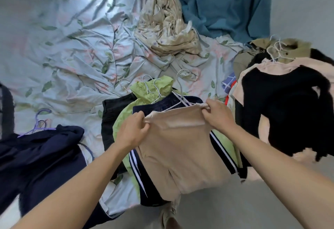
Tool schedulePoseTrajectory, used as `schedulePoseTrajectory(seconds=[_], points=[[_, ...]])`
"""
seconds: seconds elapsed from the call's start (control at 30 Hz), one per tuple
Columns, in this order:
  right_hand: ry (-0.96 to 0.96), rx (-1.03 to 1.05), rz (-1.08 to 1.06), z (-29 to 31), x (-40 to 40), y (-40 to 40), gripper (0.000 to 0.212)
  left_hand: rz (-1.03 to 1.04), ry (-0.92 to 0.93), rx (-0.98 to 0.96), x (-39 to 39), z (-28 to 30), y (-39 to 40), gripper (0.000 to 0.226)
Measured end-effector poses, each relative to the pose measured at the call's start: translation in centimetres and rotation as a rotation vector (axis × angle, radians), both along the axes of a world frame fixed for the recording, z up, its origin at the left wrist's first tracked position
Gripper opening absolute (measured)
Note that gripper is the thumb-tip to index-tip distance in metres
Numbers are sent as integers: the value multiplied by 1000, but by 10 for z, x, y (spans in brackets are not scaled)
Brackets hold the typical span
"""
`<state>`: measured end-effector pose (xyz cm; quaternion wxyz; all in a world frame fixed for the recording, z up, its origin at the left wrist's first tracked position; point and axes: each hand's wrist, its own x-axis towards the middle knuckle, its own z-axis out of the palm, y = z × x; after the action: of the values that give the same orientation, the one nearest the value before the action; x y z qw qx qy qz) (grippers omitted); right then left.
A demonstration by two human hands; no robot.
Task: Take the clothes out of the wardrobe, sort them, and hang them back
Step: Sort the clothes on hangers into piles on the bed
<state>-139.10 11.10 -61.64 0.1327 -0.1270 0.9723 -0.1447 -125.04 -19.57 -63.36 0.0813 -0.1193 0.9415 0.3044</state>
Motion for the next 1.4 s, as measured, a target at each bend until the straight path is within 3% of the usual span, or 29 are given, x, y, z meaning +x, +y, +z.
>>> schedulePoseTrajectory(seconds=[0.2, 0.37, 0.53, 0.63, 0.9, 1.03, 1.17, 1.3, 1.4], points=[[10, -54, -259, 135, 167, 29, 22, -155, -77, 15, 78, 144, 19, 12], [49, -205, -395, 220, 311, 52, 13, -324, -24, 17, 173, 258, 33, 10], [220, -285, -466, 277, 383, 61, 30, -445, 147, -62, 219, 327, 40, 50], [253, -285, -511, 298, 405, 71, 34, -504, 198, -74, 223, 345, 49, 57], [236, -278, -539, 327, 427, 142, 18, -652, 259, 15, 206, 358, 127, 36], [209, -317, -506, 334, 431, 207, 29, -693, 258, 31, 185, 356, 193, 24], [215, -364, -529, 328, 422, 285, 16, -780, 256, 11, 157, 354, 274, 16], [128, -344, -558, 329, 403, 363, 17, -829, 262, -18, 133, 352, 357, 15], [105, -374, -509, 328, 385, 416, 13, -866, 163, 17, 120, 350, 406, 14]])
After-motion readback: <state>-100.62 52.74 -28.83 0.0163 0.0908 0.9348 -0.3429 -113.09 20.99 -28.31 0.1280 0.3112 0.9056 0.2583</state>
